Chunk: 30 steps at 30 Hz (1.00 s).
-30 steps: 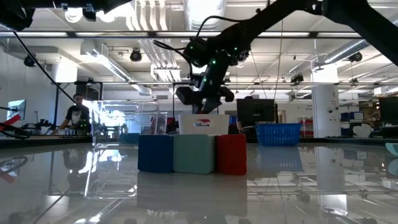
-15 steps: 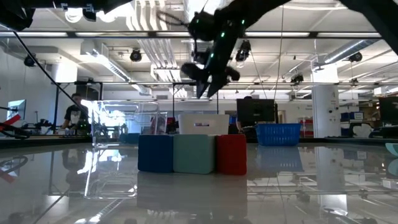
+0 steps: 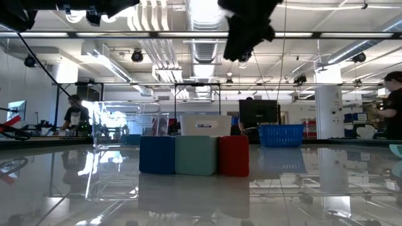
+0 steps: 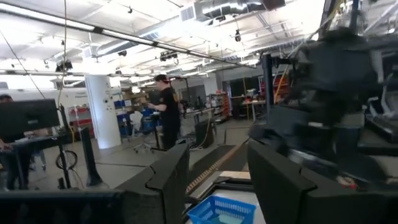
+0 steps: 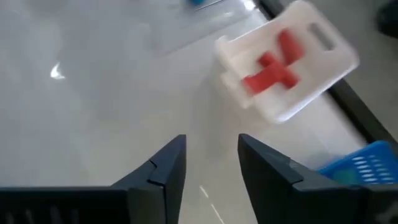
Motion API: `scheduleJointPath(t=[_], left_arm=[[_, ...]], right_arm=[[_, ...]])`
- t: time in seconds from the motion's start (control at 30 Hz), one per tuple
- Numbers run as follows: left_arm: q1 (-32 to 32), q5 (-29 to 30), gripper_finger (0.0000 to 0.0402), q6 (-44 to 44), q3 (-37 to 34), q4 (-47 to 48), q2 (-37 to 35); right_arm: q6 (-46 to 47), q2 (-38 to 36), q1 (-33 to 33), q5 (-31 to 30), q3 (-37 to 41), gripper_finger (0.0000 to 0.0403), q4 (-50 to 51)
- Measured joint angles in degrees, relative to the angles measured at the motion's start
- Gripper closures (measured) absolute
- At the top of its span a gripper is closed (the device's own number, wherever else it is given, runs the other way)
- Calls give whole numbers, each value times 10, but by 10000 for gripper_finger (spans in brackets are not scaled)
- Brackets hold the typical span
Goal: Sort & place blocks by color
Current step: Put the right blue block into the transparent bin
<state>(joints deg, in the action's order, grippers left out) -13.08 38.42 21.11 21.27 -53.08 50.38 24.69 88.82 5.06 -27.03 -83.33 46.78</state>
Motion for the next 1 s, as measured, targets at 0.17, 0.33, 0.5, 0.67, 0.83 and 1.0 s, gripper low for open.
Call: scheduleJointPath(t=[0.17, 0.33, 0.5, 0.67, 0.83, 1.0], left_arm=[[0, -4, 254, -38, 6, 1, 16], [0, -24, 254, -104, 28, 40, 45], [-1, -101, 254, -227, 61, 201, 83], [-21, -242, 259, -315, 107, 379, 127], [-64, -291, 312, -328, 154, 487, 228], [-72, -294, 387, -328, 197, 467, 338]], right_arm=[[-8, -48, 72, 0, 113, 288, -106], [-66, -83, 115, 0, 243, 306, -313], [-83, -116, 122, 0, 324, 322, -408], [-90, -159, 122, 0, 362, 336, -413], [-108, -198, 122, 0, 378, 344, -417], [-130, -207, 122, 0, 380, 342, -419]])
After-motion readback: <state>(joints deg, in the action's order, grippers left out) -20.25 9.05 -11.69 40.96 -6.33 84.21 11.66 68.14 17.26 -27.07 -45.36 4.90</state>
